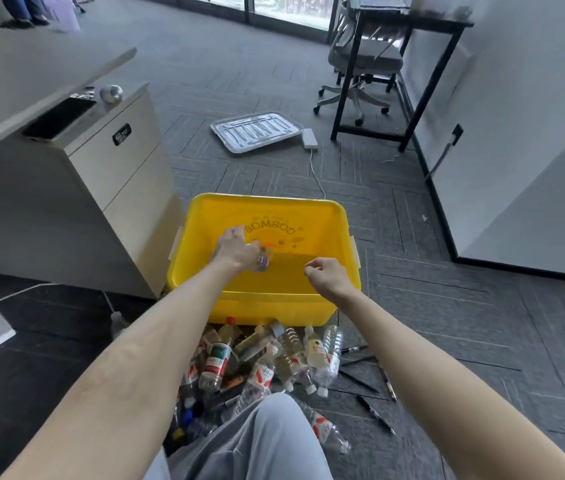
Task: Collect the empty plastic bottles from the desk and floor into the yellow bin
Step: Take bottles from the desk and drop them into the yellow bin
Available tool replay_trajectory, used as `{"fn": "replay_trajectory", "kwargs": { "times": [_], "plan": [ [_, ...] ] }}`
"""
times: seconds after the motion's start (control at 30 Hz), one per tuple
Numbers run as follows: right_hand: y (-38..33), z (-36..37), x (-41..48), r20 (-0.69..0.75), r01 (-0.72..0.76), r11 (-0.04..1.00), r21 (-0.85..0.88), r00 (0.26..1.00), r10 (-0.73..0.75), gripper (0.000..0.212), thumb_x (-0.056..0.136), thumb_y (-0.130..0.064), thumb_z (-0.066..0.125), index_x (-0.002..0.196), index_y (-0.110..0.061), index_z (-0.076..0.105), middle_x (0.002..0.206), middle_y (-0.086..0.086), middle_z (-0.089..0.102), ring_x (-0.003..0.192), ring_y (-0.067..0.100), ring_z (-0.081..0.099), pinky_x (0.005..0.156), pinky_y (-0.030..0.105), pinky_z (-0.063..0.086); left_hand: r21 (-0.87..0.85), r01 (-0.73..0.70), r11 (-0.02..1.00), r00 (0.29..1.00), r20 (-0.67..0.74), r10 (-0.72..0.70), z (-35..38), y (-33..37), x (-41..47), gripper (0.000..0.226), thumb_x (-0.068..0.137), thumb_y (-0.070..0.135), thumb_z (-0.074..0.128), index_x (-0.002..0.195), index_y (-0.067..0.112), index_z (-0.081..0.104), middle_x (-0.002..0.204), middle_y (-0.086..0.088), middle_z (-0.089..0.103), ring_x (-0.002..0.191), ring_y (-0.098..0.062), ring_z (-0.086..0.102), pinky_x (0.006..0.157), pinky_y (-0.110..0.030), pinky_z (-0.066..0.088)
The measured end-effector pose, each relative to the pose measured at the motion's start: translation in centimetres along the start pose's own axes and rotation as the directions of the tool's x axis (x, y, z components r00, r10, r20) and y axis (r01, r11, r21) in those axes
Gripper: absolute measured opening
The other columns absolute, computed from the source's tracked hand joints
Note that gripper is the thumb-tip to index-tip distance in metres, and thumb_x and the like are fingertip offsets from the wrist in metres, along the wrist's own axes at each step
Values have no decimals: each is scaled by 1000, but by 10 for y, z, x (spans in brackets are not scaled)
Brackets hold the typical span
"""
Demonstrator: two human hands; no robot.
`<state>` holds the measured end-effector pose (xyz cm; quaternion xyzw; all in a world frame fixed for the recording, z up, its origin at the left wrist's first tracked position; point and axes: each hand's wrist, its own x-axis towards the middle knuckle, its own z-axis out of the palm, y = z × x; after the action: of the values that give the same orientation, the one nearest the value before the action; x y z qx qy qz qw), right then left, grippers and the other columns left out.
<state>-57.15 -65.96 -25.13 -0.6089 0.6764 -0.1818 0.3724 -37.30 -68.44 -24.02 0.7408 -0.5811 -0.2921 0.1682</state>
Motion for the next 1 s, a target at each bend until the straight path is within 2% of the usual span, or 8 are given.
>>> {"fn": "replay_trajectory", "kwargs": {
  "times": [0.13, 0.2, 0.3, 0.4, 0.57, 0.67, 0.8, 1.0],
  "plan": [
    [-10, -9, -6, -11, 14, 999, -50, 1000, -15, 32, 96, -23, 51, 120, -8, 64, 121, 13, 66, 110, 29, 60, 85, 35, 48, 317, -146, 937, 987, 116, 114, -1, 0, -23, 54, 101, 34, 40, 150, 15, 30, 157, -6, 26, 143, -28, 25, 111, -46, 32],
    [-17, -9, -12, -7, 35, 996, -84, 999, -36, 33, 96, -25, 50, 122, -9, 63, 121, 12, 66, 109, 29, 61, 86, 36, 50, 381, -168, 909, 983, 129, 128, -10, -4, -32, 50, 102, 34, 38, 148, 14, 34, 156, -6, 28, 141, -28, 28, 107, -45, 36],
    [-33, -8, -27, 16, 112, 983, -147, 994, -111, 35, 95, -26, 50, 124, -10, 62, 123, 12, 65, 108, 29, 62, 88, 40, 54, 384, -150, 911, 987, 117, 113, -30, -12, -49, 51, 102, 36, 39, 147, 14, 36, 154, -6, 31, 140, -28, 30, 108, -47, 36],
    [-52, -5, -43, 6, 188, 965, -182, 982, -190, 37, 96, -26, 52, 127, -9, 60, 127, 11, 64, 113, 29, 61, 88, 36, 51, 412, -138, 901, 990, 81, 114, -52, -18, -67, 52, 101, 36, 39, 148, 15, 34, 154, -7, 32, 141, -30, 29, 110, -49, 31],
    [-87, 4, -71, -19, 333, 912, -240, 938, -347, 35, 95, -24, 54, 127, -12, 61, 128, 7, 64, 115, 25, 60, 89, 35, 51, 438, -108, 893, 993, 0, 120, -88, -28, -106, 52, 100, 36, 42, 148, 16, 34, 151, -8, 36, 135, -29, 37, 108, -47, 38],
    [-118, 13, -92, -13, 419, 866, -275, 898, -439, 36, 95, -23, 54, 129, -12, 61, 131, 7, 62, 117, 27, 58, 89, 35, 49, 449, -73, 891, 991, -69, 116, -116, -38, -135, 51, 99, 37, 41, 146, 16, 36, 149, -7, 38, 130, -28, 43, 100, -46, 44],
    [-161, 36, -120, 14, 519, 800, -301, 841, -541, 36, 95, -24, 56, 130, -15, 60, 136, 9, 57, 117, 28, 58, 92, 38, 50, 485, -13, 874, 980, -169, 109, -161, -56, -176, 43, 98, 32, 39, 137, 14, 43, 141, -9, 44, 125, -29, 45, 94, -46, 44],
    [-234, 83, -170, 101, 683, 692, -234, 725, -682, 34, 92, -24, 56, 125, -20, 63, 128, 7, 58, 110, 28, 61, 88, 37, 51, 448, 101, 888, 931, -356, 74, -230, -100, -249, 46, 96, 31, 42, 140, 15, 44, 145, -6, 41, 130, -26, 41, 98, -44, 43]
  ]
}}
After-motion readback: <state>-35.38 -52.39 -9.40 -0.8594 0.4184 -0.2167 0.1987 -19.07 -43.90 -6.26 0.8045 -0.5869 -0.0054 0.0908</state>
